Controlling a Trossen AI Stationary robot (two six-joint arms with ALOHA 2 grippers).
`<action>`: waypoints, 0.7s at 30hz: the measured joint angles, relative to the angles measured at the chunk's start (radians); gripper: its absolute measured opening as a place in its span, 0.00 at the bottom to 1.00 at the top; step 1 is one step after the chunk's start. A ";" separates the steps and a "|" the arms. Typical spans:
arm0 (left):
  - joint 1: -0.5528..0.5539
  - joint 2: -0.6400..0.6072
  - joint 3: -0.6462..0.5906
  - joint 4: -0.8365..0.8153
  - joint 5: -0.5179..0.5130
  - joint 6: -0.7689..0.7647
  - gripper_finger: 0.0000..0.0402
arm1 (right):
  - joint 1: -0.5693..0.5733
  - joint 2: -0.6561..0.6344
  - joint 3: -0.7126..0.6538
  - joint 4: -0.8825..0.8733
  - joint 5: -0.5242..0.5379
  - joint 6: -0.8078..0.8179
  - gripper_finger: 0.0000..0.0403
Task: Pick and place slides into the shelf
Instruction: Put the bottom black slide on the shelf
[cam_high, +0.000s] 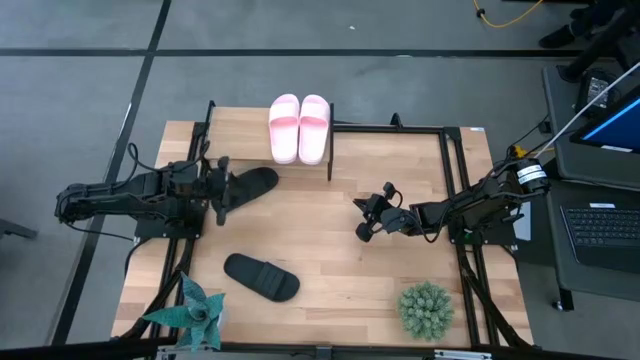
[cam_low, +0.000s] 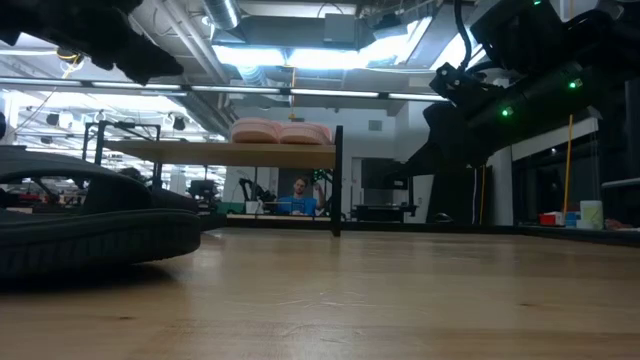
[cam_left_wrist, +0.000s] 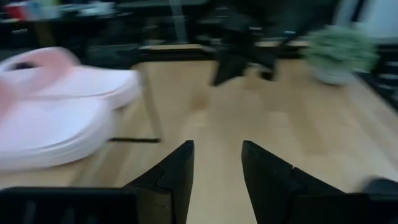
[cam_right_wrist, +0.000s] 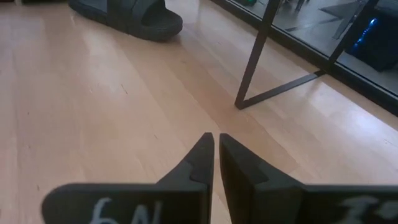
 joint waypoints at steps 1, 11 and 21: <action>0.000 0.000 0.000 -0.003 0.043 0.017 0.32 | 0.000 0.000 0.000 0.000 0.000 0.001 0.07; 0.000 0.002 0.000 -0.005 0.147 0.093 0.32 | -0.002 0.000 0.000 0.000 -0.002 -0.026 0.07; -0.001 0.132 0.000 0.014 0.126 -0.011 0.31 | -0.002 0.000 0.000 0.012 -0.079 -0.027 0.01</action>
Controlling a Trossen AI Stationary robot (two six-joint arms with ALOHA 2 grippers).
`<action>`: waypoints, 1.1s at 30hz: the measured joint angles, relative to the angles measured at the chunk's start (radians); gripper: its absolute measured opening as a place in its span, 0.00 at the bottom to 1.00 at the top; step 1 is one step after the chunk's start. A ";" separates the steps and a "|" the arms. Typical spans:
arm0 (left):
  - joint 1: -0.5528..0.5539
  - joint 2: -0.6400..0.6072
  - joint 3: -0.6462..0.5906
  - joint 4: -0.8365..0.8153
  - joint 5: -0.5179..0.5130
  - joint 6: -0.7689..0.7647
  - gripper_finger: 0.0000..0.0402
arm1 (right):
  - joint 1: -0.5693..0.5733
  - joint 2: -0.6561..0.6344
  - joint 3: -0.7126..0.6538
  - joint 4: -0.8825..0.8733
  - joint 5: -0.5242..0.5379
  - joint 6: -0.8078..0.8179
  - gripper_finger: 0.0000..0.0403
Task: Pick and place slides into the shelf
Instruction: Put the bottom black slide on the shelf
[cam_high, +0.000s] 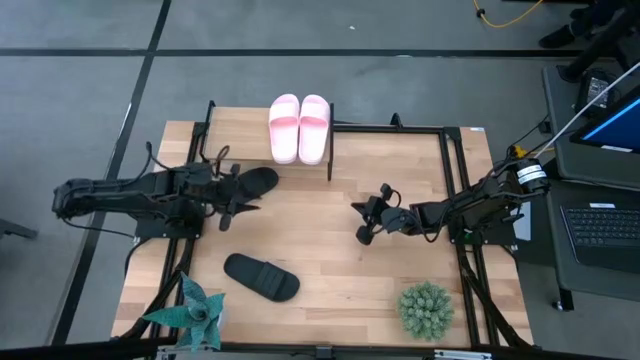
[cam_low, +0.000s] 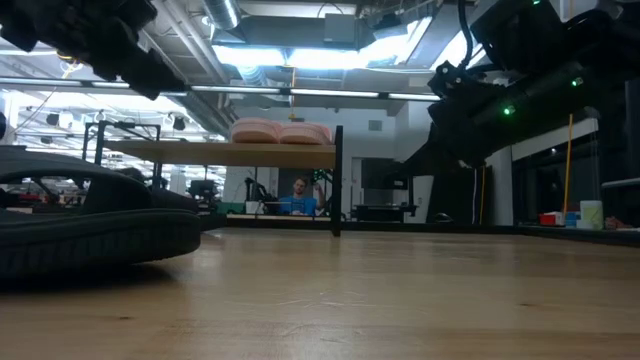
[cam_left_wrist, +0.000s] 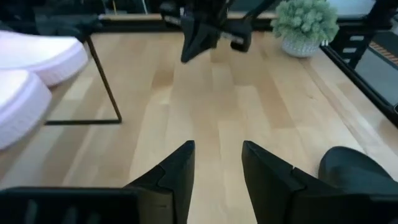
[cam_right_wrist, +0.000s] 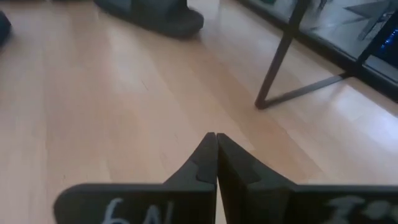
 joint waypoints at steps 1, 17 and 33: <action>-0.002 0.016 0.000 0.005 0.007 0.000 0.30 | 0.000 0.000 0.000 0.019 0.000 -0.002 0.01; -0.220 0.072 0.000 0.024 -0.057 -0.081 0.02 | 0.032 0.000 0.002 0.107 -0.003 0.028 0.01; -0.442 0.106 0.001 0.063 -0.186 -0.093 0.00 | 0.029 0.000 0.001 0.115 -0.002 -0.024 0.06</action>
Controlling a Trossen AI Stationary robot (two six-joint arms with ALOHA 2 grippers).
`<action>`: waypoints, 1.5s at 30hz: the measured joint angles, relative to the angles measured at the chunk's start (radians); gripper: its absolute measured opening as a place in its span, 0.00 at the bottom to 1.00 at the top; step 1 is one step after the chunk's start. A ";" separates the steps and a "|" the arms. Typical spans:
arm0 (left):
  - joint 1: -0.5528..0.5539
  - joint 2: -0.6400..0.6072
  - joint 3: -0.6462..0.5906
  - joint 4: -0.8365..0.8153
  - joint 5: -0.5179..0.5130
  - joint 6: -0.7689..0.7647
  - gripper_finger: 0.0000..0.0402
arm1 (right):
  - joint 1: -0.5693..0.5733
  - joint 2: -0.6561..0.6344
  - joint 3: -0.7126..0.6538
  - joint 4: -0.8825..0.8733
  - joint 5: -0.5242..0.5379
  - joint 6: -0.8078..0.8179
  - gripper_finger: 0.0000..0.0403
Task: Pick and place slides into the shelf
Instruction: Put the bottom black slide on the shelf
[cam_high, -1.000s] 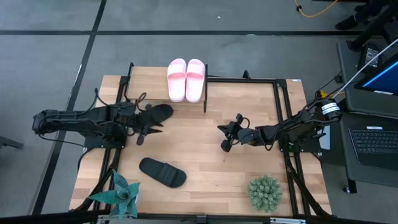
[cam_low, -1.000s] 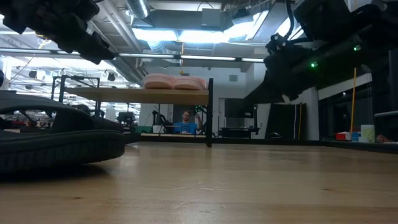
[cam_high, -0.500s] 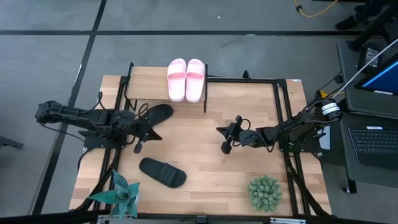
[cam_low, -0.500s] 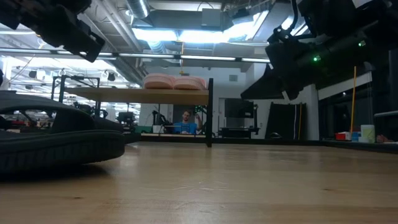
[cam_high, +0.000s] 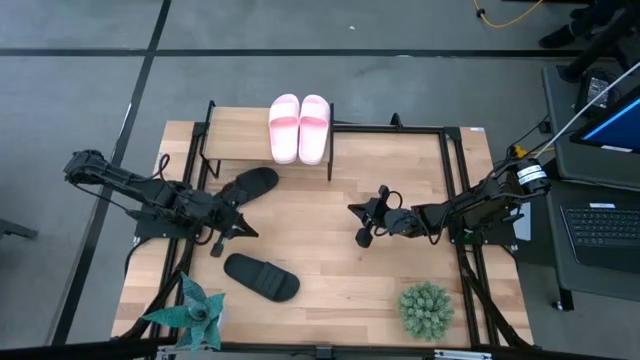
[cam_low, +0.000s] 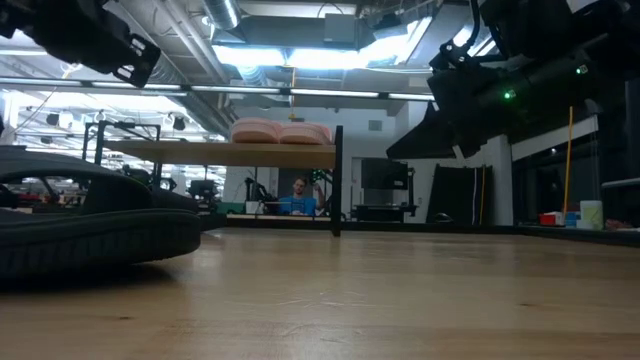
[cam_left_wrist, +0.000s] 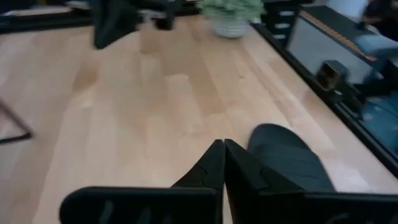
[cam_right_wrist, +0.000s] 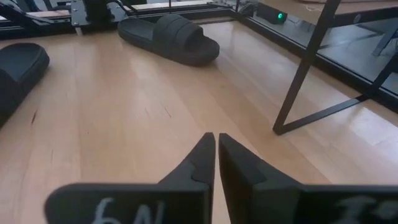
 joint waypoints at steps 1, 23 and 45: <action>-0.009 0.006 0.002 -0.003 -0.001 0.027 0.00 | 0.000 0.000 0.000 0.000 0.000 -0.003 0.06; -0.090 0.348 0.168 -0.197 -0.032 0.308 0.00 | 0.000 0.000 -0.001 0.032 0.000 -0.005 0.03; -0.381 0.400 0.168 -0.002 -0.266 0.544 0.00 | 0.000 0.000 -0.001 0.032 0.000 0.000 0.01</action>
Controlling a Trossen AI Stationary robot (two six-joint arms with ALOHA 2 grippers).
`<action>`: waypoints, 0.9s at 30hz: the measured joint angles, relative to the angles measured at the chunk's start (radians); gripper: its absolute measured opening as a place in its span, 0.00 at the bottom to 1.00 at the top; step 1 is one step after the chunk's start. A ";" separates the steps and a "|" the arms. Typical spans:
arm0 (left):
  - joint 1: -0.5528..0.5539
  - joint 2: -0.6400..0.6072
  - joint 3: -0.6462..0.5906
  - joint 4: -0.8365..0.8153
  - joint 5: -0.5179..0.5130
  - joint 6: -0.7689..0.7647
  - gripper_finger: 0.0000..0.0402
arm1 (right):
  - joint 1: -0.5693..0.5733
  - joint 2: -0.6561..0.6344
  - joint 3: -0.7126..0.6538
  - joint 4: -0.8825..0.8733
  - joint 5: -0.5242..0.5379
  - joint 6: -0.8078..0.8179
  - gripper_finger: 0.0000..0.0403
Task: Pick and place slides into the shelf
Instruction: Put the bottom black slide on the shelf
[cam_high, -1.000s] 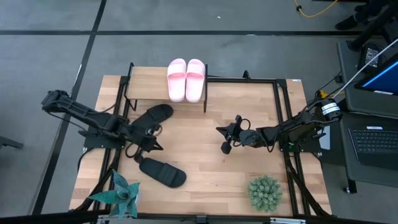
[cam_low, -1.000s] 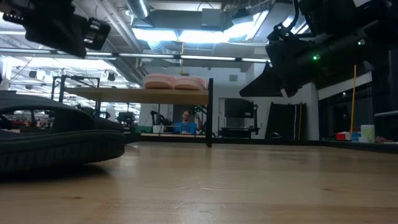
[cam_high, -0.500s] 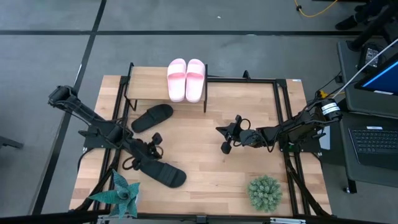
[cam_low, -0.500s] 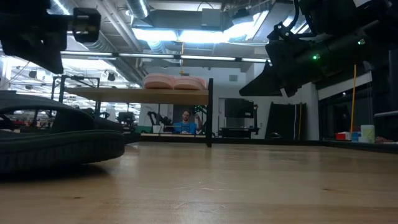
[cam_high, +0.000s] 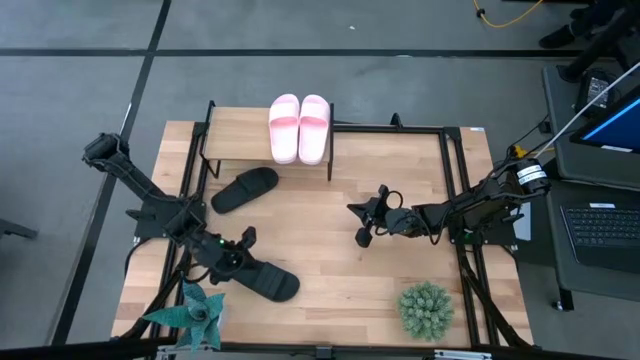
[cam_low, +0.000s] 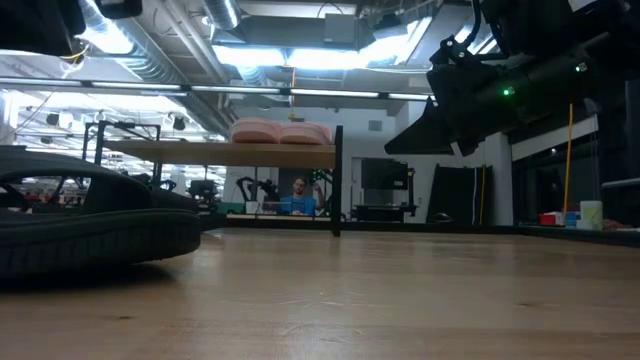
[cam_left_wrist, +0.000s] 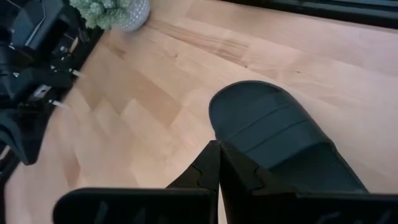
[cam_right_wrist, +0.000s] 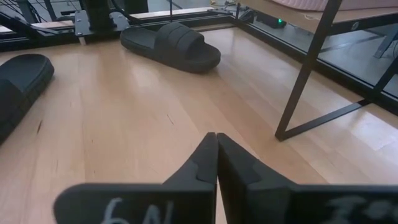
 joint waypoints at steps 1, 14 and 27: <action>-0.004 0.000 0.000 -0.002 -0.009 0.000 0.00 | 0.000 0.000 0.000 0.000 0.000 0.000 0.01; 0.005 0.036 0.000 0.006 -0.073 -0.031 0.00 | 0.000 0.000 0.000 0.000 0.000 0.001 0.04; 0.037 0.037 0.000 0.078 -0.122 -0.054 0.00 | 0.000 0.000 0.000 -0.001 0.000 0.028 0.05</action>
